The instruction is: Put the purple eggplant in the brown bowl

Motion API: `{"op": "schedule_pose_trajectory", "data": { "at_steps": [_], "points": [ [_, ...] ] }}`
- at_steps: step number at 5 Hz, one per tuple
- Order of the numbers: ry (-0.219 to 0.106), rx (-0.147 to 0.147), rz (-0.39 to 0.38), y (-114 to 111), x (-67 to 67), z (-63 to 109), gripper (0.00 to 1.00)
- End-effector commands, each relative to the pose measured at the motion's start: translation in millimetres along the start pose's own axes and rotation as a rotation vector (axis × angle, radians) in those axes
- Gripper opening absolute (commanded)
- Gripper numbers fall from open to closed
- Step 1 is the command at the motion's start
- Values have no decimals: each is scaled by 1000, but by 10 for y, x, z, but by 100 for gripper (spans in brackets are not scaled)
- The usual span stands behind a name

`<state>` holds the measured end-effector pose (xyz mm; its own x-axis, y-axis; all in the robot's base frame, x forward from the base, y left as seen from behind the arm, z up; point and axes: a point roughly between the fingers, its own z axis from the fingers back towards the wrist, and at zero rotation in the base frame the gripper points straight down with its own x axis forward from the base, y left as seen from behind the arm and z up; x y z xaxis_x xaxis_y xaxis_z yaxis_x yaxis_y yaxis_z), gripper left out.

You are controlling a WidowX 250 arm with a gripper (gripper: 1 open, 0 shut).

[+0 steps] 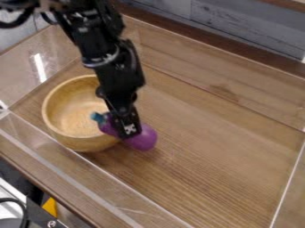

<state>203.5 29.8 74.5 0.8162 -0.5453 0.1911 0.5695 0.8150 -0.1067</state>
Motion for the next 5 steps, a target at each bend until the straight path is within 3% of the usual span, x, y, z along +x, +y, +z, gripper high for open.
{"op": "schedule_pose_trajectory", "data": {
  "at_steps": [1,3,5],
  "points": [
    [-37,64,9,198,-32,181,0],
    [-24,81,6,275,-199,159,0],
    [-17,83,2,218,-245,112,0]
  ]
}}
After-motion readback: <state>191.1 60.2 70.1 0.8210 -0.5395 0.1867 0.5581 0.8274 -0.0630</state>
